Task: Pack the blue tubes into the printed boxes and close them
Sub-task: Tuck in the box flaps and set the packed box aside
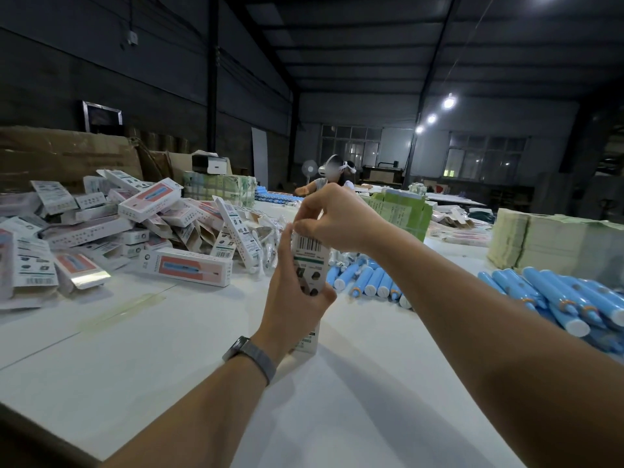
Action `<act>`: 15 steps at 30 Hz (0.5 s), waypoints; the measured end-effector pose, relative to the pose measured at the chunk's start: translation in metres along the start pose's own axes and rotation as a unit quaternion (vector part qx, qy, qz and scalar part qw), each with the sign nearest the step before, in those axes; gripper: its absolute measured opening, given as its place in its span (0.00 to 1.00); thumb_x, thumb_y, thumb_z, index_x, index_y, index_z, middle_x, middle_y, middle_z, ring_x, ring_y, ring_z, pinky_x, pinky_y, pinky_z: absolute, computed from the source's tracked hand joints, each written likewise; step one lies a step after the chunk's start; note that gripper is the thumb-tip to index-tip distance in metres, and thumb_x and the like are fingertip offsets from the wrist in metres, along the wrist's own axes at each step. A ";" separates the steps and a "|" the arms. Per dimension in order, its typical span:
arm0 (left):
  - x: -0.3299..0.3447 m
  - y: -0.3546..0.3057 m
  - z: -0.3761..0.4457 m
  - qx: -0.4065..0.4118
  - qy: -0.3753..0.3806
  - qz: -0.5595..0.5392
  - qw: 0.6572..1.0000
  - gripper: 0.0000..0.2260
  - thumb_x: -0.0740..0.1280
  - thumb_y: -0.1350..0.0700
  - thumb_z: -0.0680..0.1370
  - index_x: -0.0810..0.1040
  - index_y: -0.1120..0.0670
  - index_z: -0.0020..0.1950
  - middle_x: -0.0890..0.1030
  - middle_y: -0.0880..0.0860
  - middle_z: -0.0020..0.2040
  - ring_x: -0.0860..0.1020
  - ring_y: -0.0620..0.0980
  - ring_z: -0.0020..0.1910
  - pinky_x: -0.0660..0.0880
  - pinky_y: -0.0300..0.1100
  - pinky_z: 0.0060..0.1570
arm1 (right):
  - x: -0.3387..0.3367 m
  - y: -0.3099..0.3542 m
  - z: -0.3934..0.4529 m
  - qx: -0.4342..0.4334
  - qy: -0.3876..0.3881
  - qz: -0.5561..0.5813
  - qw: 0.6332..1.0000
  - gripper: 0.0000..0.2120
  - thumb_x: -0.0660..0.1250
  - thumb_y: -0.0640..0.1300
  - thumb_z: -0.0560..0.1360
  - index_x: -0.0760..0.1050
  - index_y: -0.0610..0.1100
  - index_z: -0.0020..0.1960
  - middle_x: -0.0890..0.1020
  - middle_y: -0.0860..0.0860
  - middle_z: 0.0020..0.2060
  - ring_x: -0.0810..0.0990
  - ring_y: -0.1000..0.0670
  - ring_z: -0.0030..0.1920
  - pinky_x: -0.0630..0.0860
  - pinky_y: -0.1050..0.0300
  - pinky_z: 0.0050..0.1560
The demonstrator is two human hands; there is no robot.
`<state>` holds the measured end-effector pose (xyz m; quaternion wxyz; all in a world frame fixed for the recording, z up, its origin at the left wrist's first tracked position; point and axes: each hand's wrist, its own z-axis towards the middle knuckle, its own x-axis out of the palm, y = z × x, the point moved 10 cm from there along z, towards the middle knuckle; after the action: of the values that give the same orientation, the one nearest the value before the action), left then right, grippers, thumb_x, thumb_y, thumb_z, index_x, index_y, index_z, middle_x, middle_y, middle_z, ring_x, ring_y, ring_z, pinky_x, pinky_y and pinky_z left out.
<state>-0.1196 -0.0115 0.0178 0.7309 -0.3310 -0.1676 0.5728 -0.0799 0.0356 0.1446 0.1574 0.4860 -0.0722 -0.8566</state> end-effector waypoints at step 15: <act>-0.003 0.003 -0.001 -0.018 -0.012 0.010 1.000 0.46 0.73 0.65 0.72 0.50 0.38 0.77 0.75 0.49 0.63 0.78 0.39 0.55 0.74 0.25 0.45 | 0.008 -0.004 -0.014 0.015 0.015 0.056 0.998 0.06 0.70 0.46 0.78 0.81 0.49 0.42 0.83 0.52 0.42 0.79 0.51 0.47 0.72 0.41 0.65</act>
<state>-0.1219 -0.0143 0.0153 0.7168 -0.3389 -0.1829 0.5812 -0.0726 0.0367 0.1300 0.1989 0.4960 -0.1102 -0.8380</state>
